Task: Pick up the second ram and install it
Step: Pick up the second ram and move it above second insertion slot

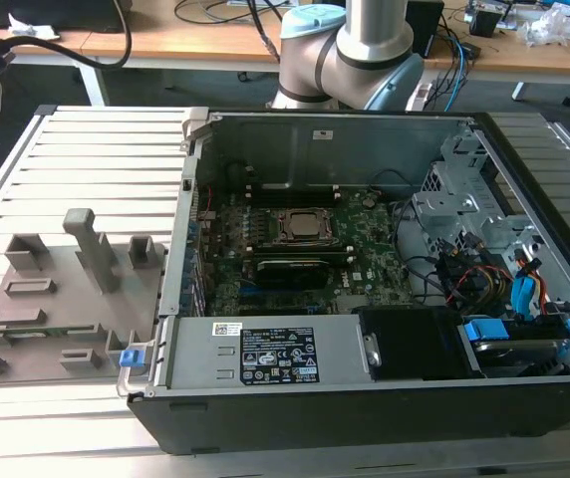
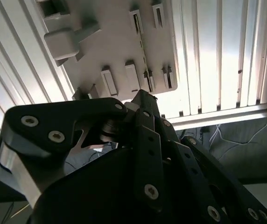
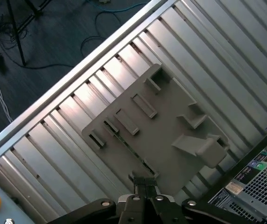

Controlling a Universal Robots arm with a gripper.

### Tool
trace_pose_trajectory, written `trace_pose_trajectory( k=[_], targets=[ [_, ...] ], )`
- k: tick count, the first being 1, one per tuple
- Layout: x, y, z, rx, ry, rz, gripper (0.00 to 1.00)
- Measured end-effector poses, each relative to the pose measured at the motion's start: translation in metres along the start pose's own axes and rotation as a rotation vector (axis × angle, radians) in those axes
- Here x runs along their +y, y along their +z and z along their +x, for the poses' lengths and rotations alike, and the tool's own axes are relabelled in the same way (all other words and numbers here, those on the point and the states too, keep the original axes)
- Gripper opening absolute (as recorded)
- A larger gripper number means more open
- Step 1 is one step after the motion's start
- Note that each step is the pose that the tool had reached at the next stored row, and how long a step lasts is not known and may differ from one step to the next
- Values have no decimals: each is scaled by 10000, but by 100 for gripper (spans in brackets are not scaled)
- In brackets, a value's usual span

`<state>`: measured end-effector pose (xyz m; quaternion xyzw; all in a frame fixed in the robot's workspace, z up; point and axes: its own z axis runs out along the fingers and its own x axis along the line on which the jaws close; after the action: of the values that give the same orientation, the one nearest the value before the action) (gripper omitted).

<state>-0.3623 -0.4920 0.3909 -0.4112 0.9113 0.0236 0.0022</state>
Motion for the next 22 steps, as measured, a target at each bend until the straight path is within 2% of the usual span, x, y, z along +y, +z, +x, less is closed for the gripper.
trace_pose_trajectory(
  k=[10,17,22],
  targets=[
    [0,0,0,68,-1447,-27,11],
    [0,0,0,92,-1974,-37,11],
    [0,0,0,118,-2514,-46,11]
  ],
)
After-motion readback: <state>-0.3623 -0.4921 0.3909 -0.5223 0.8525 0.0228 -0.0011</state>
